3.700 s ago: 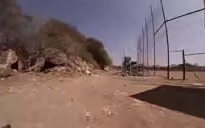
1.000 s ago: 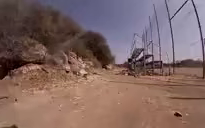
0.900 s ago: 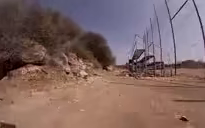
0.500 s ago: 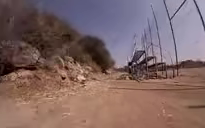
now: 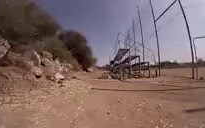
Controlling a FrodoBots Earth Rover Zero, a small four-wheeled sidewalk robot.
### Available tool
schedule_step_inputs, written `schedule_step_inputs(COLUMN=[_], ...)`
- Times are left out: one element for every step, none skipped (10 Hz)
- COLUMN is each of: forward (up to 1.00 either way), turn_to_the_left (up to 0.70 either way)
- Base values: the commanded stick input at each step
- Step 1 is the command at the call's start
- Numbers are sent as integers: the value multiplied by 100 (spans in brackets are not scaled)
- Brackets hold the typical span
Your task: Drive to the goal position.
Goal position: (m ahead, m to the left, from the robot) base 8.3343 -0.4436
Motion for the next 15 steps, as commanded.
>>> schedule_step_inputs(forward=[100, 100, 100, 100, 100, 100, 100, 100, 100, 100, 100, 100, 100, 100, 100], turn_to_the_left=[0, 0, 0, 0, 0, 0, 0, 0, 0, 0, 0, 0, 0, 0, 0])
